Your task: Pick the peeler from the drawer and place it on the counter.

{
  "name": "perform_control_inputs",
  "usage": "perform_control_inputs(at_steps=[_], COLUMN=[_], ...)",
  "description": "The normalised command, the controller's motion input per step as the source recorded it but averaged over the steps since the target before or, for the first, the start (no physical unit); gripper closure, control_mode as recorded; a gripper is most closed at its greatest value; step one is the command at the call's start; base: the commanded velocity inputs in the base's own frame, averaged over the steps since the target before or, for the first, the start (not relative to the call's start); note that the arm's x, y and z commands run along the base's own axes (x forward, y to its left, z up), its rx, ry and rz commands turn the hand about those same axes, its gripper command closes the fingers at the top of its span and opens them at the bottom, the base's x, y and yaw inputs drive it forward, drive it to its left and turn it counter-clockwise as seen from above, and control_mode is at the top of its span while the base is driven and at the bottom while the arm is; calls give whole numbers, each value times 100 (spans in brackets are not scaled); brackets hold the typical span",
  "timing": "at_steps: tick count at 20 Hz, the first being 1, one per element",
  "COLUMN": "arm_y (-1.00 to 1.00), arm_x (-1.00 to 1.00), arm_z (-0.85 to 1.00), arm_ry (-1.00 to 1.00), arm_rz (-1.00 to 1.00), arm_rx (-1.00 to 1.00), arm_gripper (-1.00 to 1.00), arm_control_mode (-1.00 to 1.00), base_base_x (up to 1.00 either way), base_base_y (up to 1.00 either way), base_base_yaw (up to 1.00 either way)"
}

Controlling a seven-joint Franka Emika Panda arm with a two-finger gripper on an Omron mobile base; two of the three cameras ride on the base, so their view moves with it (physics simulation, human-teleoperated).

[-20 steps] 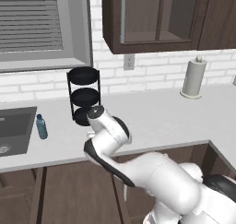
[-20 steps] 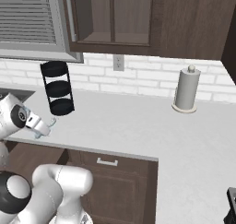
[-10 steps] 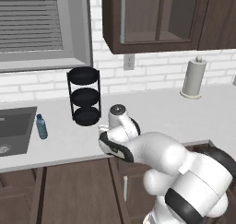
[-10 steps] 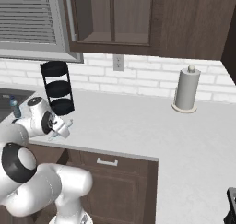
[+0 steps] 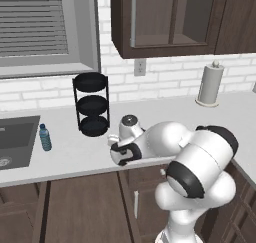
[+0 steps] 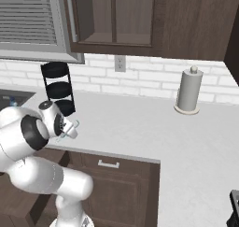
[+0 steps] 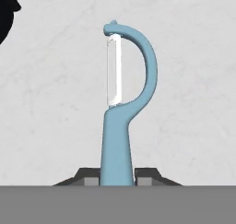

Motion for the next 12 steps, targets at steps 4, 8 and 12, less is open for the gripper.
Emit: perform_control_inputs(at_steps=[4, 8, 12], arm_y=[0, 0, 0], arm_x=[9, 4, 1], arm_z=[-1, -4, 0], arm_ry=[11, 4, 0], arm_rz=[0, 0, 0], arm_rx=[1, 0, 0], arm_gripper=[100, -100, -100], arm_control_mode=[-100, -100, -100], base_base_x=[0, 0, 0], base_base_y=[0, 0, 0], base_base_yaw=[0, 0, 0])
